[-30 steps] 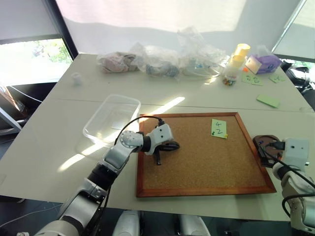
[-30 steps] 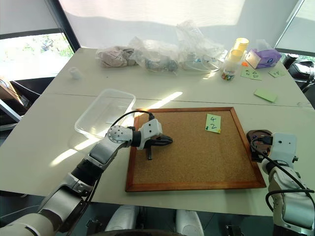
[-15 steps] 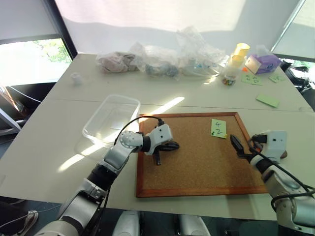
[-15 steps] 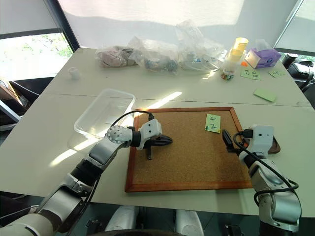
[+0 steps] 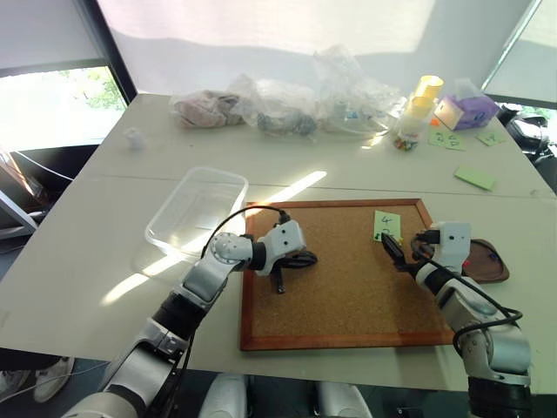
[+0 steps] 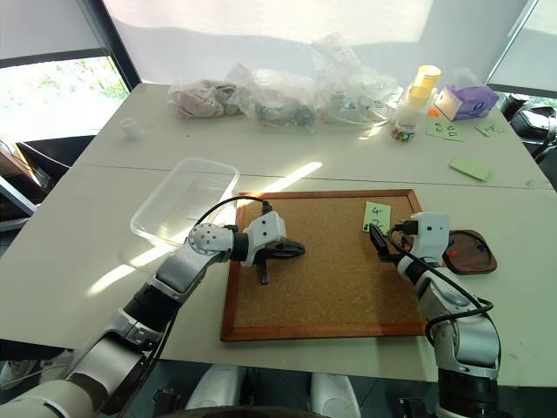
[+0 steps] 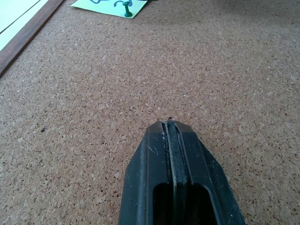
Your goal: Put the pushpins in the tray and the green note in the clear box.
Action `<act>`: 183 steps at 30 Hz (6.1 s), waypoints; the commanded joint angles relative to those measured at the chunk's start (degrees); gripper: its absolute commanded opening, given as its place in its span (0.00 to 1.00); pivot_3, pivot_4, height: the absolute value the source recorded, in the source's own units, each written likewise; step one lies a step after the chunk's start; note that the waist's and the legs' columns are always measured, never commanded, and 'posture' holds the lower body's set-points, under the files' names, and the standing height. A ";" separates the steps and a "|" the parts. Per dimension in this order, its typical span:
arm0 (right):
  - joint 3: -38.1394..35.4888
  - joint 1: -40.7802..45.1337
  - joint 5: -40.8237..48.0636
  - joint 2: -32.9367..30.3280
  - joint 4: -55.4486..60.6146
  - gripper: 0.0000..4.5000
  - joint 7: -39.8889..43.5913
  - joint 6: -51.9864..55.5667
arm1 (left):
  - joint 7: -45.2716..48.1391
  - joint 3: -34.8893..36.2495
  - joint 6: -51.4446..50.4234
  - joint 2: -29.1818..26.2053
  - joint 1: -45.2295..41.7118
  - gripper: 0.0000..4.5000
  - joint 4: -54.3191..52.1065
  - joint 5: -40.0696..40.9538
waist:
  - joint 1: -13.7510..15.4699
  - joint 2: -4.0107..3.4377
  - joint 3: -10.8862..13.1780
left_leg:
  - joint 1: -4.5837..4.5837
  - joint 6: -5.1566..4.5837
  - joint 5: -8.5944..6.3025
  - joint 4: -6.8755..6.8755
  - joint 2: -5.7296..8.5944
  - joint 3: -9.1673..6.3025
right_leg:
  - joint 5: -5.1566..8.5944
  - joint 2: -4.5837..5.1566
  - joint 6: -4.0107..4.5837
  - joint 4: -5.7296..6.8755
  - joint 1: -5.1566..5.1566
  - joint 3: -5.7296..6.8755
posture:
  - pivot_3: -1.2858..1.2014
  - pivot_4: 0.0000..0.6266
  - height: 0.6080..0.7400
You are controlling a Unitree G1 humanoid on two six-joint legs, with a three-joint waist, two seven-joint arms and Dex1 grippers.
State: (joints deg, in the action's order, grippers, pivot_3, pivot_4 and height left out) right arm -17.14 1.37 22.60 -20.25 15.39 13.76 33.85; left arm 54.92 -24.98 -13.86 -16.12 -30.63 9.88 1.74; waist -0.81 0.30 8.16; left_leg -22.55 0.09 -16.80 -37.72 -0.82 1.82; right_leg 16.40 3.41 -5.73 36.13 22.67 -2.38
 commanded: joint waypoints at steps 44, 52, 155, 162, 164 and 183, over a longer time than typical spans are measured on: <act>-14.85 -3.81 -2.40 0.04 2.80 0.01 -11.59 -7.02 | 1.35 -4.68 -3.50 -3.12 1.72 0.00 3.22 -4.37 | -0.18 0.07 -0.10 | 0.16 0.04 0.03 0.35 0.01 0.03 | 0.00 0.02 -0.01 -0.03 0.00 0.03 | 0.52 0.24 1.00; -17.46 -3.05 -1.56 -1.76 -2.79 0.01 -11.61 -4.69 | 1.31 -4.64 -3.32 -2.77 1.52 0.00 3.45 -4.29 | -0.19 0.00 -0.14 | 0.24 0.03 0.04 0.35 0.02 0.07 | 0.01 0.00 0.01 -0.02 -0.06 0.03 | 0.52 0.24 1.00; 3.05 0.80 -2.58 0.08 2.24 0.02 2.34 -14.68 | 5.36 3.58 -4.69 -2.72 0.87 0.00 0.76 5.49 | -0.20 0.13 -0.15 | 0.26 0.02 0.04 0.15 0.01 0.06 | -0.07 -0.10 -0.13 0.00 -0.19 0.04 | 0.52 0.24 1.00; 2.29 -0.49 -2.37 -1.65 5.60 0.02 3.39 -13.84 | 9.75 19.24 -23.67 -3.72 -6.23 0.00 -3.68 26.75 | 0.10 -0.04 0.22 | -0.04 0.03 0.05 0.05 -0.04 0.03 | -0.08 -0.22 -0.15 0.30 0.23 0.08 | 0.52 0.24 1.00; 2.34 -0.63 -2.47 -2.26 6.19 0.00 3.66 -13.66 | 8.07 20.35 -25.91 -2.17 -7.53 0.15 -3.48 28.35 | 0.22 -0.03 0.22 | -0.23 0.03 0.05 -0.23 -0.03 -0.06 | -0.09 -0.22 -0.17 0.32 0.22 0.21 | 0.52 0.24 1.00; 3.54 -4.57 -4.37 -9.08 22.76 0.00 6.04 -9.19 | -19.35 35.15 -43.23 22.80 -31.22 0.99 28.34 36.61 | 0.01 0.15 0.33 | -0.77 -0.03 0.03 -0.52 0.27 -0.17 | -0.22 -0.73 -0.46 0.19 0.60 0.05 | 0.52 0.24 1.00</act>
State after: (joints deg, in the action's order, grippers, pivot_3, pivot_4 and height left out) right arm -12.51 -3.17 18.62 -28.61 35.15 20.07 24.66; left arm 36.13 8.10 -57.24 6.52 -59.87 36.29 37.01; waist -0.80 0.45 8.49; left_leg -23.32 0.06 -16.77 -38.24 -0.56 1.61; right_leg 16.18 2.64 -6.19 36.34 23.29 -2.33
